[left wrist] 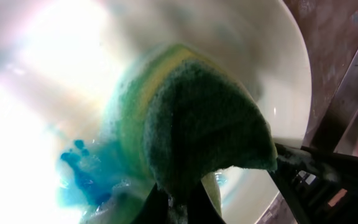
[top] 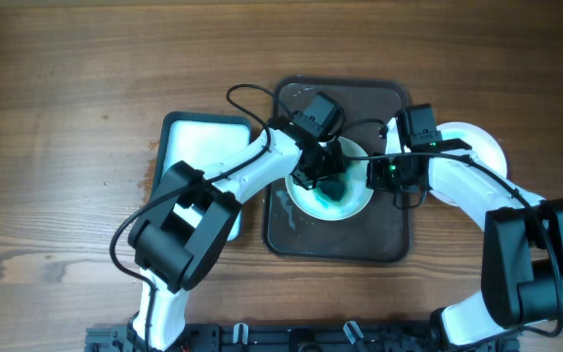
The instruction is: Clean dirty plates on tray and stack at the side
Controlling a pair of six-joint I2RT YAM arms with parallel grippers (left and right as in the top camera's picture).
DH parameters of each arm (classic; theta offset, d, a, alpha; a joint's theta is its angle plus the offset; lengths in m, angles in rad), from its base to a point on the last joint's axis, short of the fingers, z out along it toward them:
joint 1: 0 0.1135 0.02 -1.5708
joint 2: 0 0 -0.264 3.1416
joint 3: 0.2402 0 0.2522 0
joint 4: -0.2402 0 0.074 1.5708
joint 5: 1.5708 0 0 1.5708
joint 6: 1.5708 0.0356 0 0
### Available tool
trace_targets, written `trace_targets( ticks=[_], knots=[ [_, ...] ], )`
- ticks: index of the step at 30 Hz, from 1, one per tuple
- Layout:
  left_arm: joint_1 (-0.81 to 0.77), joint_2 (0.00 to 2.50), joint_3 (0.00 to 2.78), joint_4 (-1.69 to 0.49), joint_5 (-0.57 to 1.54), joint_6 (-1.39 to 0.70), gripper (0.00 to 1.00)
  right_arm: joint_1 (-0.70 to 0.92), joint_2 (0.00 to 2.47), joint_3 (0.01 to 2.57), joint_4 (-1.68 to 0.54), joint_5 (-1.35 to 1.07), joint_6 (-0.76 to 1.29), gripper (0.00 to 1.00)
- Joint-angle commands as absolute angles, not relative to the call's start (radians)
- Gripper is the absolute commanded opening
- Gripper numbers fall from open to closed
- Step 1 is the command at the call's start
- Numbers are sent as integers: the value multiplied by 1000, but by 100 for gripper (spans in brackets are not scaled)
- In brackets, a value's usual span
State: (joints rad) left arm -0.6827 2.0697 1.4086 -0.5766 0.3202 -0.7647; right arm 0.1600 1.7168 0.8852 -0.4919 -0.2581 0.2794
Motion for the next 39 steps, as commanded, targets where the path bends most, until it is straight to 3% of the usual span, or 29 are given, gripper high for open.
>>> trace_targets(
  ticks=[1,4,8,11,14,16,24,27,33,37,39],
  knots=[
    [-663,2087,1406,-698,70,-761,4,160,1739,877,-511,-245,290,4],
    [-632,2087,1406,-833,-209,-624,4,160,1739,877,-513,-245,290,4],
    [-617,2087,1406,-844,-353,-579,4,159,1739,877,-513,-244,290,4],
    [-622,2087,1406,-776,-136,-579,4,159,1739,877,-513,-244,290,4],
    [-643,2097,1405,-592,355,-580,4,159,1739,877,-514,-245,290,4],
    [-685,2120,1405,-506,455,-584,4,160,1739,877,-516,-244,290,4],
    [-737,2140,1405,-514,531,-524,4,159,1739,877,-532,-245,290,4],
    [-727,2137,1406,-630,523,-429,4,159,1739,877,-534,-245,290,4],
    [-626,2103,1406,-843,132,-486,4,160,1739,877,-536,-245,291,4],
    [-543,2012,1407,-852,153,-532,4,159,1739,877,-535,-249,290,4],
    [-509,1927,1407,-850,275,-517,4,159,1739,877,-535,-248,290,4]
  ],
)
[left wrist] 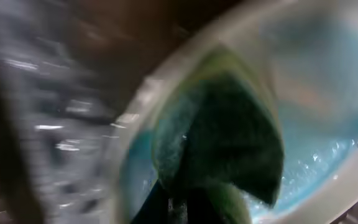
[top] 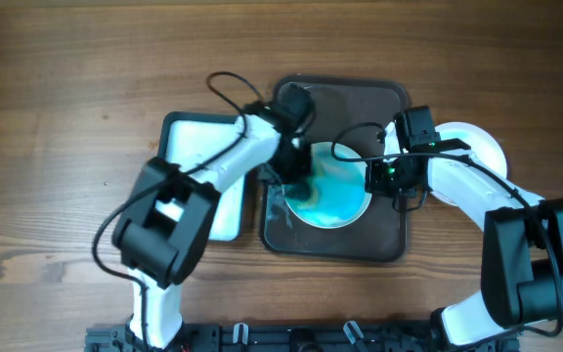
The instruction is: Clean dirty plates on tray and stack at the side
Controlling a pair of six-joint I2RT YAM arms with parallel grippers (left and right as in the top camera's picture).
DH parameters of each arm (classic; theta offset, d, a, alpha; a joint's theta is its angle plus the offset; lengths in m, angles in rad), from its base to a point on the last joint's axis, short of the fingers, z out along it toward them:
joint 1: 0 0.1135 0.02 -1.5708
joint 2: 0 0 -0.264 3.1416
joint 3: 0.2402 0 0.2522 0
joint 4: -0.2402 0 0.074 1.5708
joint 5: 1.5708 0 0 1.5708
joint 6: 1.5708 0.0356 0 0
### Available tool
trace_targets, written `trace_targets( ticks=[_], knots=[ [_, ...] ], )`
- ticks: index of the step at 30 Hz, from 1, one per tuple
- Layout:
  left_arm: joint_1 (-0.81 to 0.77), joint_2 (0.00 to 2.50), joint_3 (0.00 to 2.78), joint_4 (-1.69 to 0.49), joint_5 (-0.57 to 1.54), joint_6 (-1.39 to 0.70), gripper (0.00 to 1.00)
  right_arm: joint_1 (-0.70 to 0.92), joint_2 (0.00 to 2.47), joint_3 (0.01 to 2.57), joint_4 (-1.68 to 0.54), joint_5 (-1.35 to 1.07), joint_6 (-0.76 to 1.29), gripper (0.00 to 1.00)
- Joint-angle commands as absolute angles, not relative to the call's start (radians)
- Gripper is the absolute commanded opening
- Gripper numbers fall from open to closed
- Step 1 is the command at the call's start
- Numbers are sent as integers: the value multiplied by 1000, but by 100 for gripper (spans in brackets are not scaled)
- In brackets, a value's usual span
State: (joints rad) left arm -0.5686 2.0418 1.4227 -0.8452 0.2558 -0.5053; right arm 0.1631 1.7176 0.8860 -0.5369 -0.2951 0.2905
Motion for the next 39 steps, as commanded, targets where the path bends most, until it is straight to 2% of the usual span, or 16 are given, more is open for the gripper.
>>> trace_targets(
  ticks=[1,3,5,10,13,16,17,19,22,23,25,28,30,34,39],
  knots=[
    [-492,1882,1407,-850,361,-492,4,159,1739,877,-535,-248,290,4],
    [-453,1789,1407,-856,472,-448,4,159,1739,877,-533,-248,290,4],
    [-379,1696,1407,-900,444,-448,4,159,1739,877,-532,-248,287,4],
    [-200,1677,1352,-1034,-56,-483,4,159,1739,877,-479,-249,238,4],
    [-173,1690,1177,-912,-87,-485,9,160,1706,885,-558,-242,266,4],
    [-149,1689,1116,-901,-40,-494,33,168,1583,944,-690,-218,245,4],
    [-129,1673,1118,-905,25,-493,45,187,1536,979,-741,-212,222,4],
    [-76,1622,1126,-905,142,-494,61,255,1462,1060,-810,-168,209,4],
    [23,1486,1139,-912,229,-490,88,411,1430,1131,-752,-109,209,4],
    [43,1448,1139,-916,229,-490,100,456,1433,1132,-708,-81,208,4],
    [86,1347,1139,-934,232,-490,100,549,1447,1132,-599,-1,208,4],
    [103,1216,1139,-956,231,-489,100,723,1526,1132,-313,270,159,4],
    [103,1183,1139,-984,231,-489,100,801,1585,1132,-154,377,-6,4],
    [103,1183,1139,-992,231,-489,100,902,1637,1132,18,532,-238,4],
    [103,1183,1139,-992,231,-489,100,986,1637,1132,171,693,-425,4]
  ],
)
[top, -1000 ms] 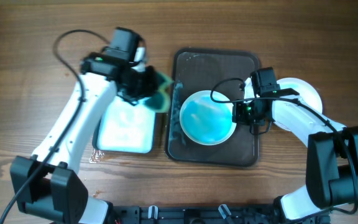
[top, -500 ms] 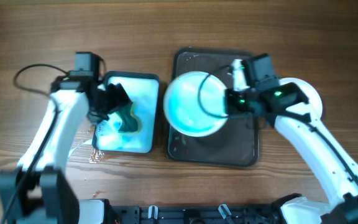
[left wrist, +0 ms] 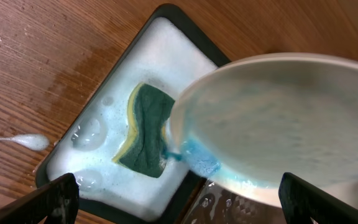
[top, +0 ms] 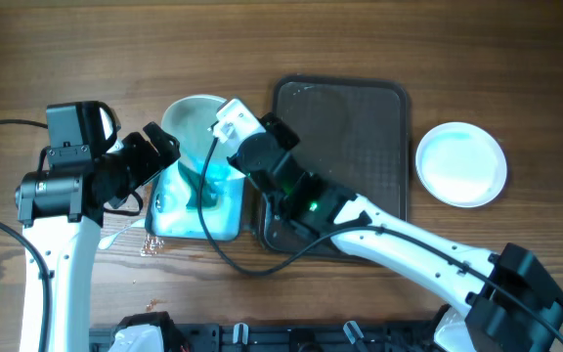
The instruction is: Clean dirty plates on tray and stack at the side
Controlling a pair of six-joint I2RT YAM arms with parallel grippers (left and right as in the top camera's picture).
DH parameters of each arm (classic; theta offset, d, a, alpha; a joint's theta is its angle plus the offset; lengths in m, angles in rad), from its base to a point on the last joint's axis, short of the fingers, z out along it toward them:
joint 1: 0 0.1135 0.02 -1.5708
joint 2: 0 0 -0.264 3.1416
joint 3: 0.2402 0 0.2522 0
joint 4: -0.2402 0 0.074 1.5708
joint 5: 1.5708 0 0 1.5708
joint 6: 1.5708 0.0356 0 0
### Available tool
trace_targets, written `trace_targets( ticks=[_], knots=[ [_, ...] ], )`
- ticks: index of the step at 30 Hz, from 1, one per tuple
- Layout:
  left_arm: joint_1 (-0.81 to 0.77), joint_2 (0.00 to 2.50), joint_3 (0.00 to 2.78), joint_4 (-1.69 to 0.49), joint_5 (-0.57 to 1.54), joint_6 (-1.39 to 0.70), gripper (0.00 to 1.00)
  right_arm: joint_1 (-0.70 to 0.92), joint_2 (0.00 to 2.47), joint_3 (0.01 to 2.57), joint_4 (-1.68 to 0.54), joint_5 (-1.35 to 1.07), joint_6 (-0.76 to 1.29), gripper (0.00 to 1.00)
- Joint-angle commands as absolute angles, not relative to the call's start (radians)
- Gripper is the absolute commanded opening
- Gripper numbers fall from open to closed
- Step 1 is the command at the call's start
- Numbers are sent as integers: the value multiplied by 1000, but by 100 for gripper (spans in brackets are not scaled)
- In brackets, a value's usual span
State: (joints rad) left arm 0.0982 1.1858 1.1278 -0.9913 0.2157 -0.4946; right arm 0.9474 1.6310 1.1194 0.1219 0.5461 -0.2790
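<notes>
A white plate [top: 192,121] smeared with blue soap hangs tilted over the soapy wash tray [top: 225,223]; in the left wrist view the plate [left wrist: 284,118] drips blue foam. My right gripper [top: 237,129] is shut on its right rim. The green-and-yellow sponge [left wrist: 146,129] lies in the foam of the wash tray [left wrist: 98,163], seen in the overhead view as a dark sponge [top: 201,192]. My left gripper [top: 164,161] stands open to the left of the wash tray, holding nothing; its fingertips [left wrist: 51,198] frame the wrist view. The dark brown tray [top: 345,108] holds no plate.
A clean white plate [top: 460,163] sits on the wooden table to the right of the brown tray. Spilled foam and water [top: 150,244] lie on the table by the wash tray's near left corner. My right arm [top: 399,240] stretches across the brown tray's front.
The sponge, then in my left gripper on the plate, now lies in the wash tray and that gripper is open and back to the left. The plate has moved from the brown tray to over the wash tray.
My left gripper pressed the sponge into the plate's middle on the brown tray while my right gripper held the rim. Then the sponge was at the plate's left edge. Now the sponge is in the wash tray and my right gripper holds the plate tilted above it.
</notes>
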Motion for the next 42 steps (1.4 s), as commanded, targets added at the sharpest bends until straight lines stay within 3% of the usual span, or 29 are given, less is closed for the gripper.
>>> trace_targets(
  ticks=[1,12,23,42],
  knots=[
    [103,1183,1139,-992,231,-489,100,1007,1637,1132,200,732,-475,4],
    [103,1183,1139,-992,231,-489,100,1051,1637,1132,330,876,-682,4],
    [103,1183,1139,-992,231,-489,100,1055,1637,1132,333,876,-591,4],
    [103,1183,1139,-992,231,-489,100,1055,1637,1132,361,876,-602,4]
  ],
)
